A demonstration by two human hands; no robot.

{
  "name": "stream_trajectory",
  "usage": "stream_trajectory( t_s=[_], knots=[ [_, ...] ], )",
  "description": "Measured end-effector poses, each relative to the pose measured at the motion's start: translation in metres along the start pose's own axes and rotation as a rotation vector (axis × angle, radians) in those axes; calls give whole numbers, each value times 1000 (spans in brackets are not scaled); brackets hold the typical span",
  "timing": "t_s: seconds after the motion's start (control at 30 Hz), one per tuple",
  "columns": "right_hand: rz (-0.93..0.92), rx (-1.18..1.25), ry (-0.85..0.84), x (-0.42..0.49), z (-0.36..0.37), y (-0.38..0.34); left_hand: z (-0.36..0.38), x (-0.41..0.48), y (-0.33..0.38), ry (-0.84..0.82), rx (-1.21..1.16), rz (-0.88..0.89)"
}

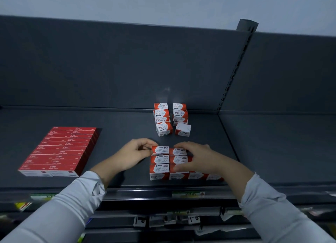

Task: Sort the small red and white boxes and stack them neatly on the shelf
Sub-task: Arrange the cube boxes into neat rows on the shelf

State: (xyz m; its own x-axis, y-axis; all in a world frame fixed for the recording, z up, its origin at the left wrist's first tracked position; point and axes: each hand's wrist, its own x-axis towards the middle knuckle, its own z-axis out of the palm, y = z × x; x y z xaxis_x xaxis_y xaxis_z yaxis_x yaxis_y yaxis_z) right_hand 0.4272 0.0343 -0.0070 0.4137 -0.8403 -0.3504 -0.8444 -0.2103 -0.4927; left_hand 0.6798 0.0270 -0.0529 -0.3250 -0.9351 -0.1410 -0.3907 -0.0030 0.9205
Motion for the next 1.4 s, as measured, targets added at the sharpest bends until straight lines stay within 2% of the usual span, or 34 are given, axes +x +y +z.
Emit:
stream_trajectory(
  t_s=[0.2, 0.33, 0.4, 0.73, 0.9, 0.97, 1.03, 1.07, 1.13, 1.27, 1.4],
  knots=[
    [-41, -149, -21, -7, 4, -5, 7, -8, 6, -94, 115, 1],
    [-69, -218, 4, -2, 10, -1, 15, -12, 9, -115, 508, 35],
    [-66, -213, 8, -1, 11, 0, 17, -11, 8, -109, 570, 71],
    [-63, -179, 49, -3, 16, 1, 21, -12, 3, -83, 558, 97],
    [-50, -182, 30, -5, 12, -3, 24, -11, 7, -67, 646, 93],
    [-11, -83, -8, -7, 6, -3, 18, -10, 9, -145, 533, 31],
    [7, 114, -2, -5, -2, 0, 7, -6, 13, -204, 261, -11],
    [9, 204, 18, -2, -5, 2, 1, -3, 15, -192, 165, -18],
    [18, 269, 84, 6, -12, 7, -9, 8, 19, -115, 127, -50],
    [73, 70, 236, 27, -23, 18, -20, 38, 17, 84, 285, -23],
    [53, 1, 270, 46, -25, 25, -19, 65, 7, 122, 414, -5]
  ],
)
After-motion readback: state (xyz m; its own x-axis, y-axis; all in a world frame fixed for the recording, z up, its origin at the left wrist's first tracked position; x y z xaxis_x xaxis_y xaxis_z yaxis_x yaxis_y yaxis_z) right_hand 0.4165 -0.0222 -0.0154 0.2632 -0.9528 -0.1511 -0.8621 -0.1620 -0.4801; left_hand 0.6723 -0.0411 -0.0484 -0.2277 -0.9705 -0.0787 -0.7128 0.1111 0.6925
